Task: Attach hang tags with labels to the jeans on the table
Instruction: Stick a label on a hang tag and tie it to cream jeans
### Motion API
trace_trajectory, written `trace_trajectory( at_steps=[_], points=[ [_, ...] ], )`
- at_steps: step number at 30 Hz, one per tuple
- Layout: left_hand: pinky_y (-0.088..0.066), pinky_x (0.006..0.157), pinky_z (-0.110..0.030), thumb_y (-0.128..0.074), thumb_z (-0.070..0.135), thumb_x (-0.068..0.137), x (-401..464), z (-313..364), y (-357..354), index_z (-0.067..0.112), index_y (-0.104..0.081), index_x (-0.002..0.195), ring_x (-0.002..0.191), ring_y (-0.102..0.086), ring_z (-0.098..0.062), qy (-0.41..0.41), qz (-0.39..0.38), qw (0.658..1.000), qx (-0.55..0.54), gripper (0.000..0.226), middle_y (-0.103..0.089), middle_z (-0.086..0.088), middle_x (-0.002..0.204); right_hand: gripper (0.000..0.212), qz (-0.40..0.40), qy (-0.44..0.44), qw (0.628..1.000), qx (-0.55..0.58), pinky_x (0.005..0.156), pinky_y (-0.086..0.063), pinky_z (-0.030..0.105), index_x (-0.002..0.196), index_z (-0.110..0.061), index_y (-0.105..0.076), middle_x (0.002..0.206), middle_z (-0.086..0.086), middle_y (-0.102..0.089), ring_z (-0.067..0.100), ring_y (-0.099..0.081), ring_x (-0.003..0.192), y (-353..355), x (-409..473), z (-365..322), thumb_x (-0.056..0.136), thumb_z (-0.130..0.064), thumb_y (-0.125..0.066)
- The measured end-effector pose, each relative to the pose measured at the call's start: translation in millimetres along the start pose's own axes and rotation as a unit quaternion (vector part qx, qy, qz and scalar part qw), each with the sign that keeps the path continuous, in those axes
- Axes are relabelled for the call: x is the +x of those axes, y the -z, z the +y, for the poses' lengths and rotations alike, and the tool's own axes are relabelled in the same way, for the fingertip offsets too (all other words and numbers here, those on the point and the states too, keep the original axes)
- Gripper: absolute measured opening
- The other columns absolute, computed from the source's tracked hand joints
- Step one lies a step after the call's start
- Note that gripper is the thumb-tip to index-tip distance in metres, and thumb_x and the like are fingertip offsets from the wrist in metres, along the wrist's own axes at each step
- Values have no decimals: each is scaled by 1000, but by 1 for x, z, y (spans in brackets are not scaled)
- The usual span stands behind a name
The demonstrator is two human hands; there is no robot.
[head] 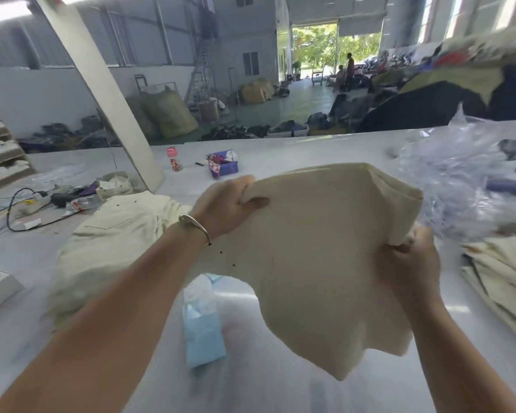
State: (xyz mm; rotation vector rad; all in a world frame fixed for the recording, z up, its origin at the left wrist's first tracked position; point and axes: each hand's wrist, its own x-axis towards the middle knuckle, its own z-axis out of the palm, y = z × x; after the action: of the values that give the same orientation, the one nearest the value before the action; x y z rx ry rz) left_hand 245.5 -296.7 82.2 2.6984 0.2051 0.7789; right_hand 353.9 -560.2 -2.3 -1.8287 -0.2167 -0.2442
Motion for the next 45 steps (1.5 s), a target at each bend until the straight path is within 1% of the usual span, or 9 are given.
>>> trace_trajectory(
  at_steps=[6,12,19,23,29,33,36,39,45],
  points=[
    [-43,61,-30,-68,37,82,-5,126,-32,10,-65,79,62,-51,-13,42,-38,974,-218,28,-59,2,69,26,76,17,995,-55,66,-33,38,97,-12,-35,88,9,-53,33,-47,80,90,41,10,72,-18,-40],
    [-51,76,-36,-74,38,80,-41,144,-86,26,-75,80,80,-63,-15,230,100,850,-463,12,-72,1,84,51,59,127,959,-248,100,-30,49,136,-4,-39,138,18,-45,35,-37,129,113,83,15,90,-20,-54],
    [-47,62,-27,-76,36,81,-174,63,-190,7,-66,103,74,-63,-20,581,56,738,-339,37,-70,-10,91,44,-311,35,912,-265,104,-36,40,132,-22,-52,139,4,-50,25,-43,128,67,6,106,93,-43,-53],
    [-52,89,-57,-88,12,49,-222,41,-226,-1,-63,109,95,-68,-37,631,-11,667,-396,67,-71,-21,99,86,-448,-23,805,-389,106,-34,40,148,-23,-21,146,3,-35,24,-34,134,39,-72,175,81,-69,-50],
    [-53,86,-44,-83,10,70,-226,28,-236,12,-55,90,92,-66,-29,585,5,748,-313,35,-69,-15,101,92,-324,54,833,-446,103,-31,35,153,-29,7,150,-2,-27,20,-30,133,27,-110,198,86,-72,-40],
    [-50,91,-45,-76,18,80,-222,14,-230,9,-52,117,103,-62,-33,533,-10,810,-245,46,-64,-16,114,81,-320,-68,923,-202,96,-41,31,148,-33,-26,131,-8,-54,18,-51,120,20,-104,190,82,-30,-73],
    [-39,102,-42,-80,29,75,-233,17,-221,12,-39,143,122,-43,-36,429,-38,902,-25,82,-45,-19,134,49,-324,-159,922,-142,79,-46,31,120,-22,-54,106,-5,-65,21,-62,101,17,-94,188,77,-26,-78],
    [-43,100,-48,-79,46,67,-243,42,-215,21,-63,124,119,-48,-31,194,-27,981,6,65,-53,-8,130,38,-341,-295,892,-12,74,-54,33,110,-17,-62,99,4,-70,25,-69,90,21,-82,183,77,-18,-80],
    [-27,115,-36,-73,60,66,-261,64,-215,24,-60,129,130,-43,-10,35,-250,964,-81,74,-52,7,136,27,-340,-391,850,91,57,-56,28,106,-6,-66,86,11,-76,24,-73,77,23,-80,170,81,-8,-74]
  ],
)
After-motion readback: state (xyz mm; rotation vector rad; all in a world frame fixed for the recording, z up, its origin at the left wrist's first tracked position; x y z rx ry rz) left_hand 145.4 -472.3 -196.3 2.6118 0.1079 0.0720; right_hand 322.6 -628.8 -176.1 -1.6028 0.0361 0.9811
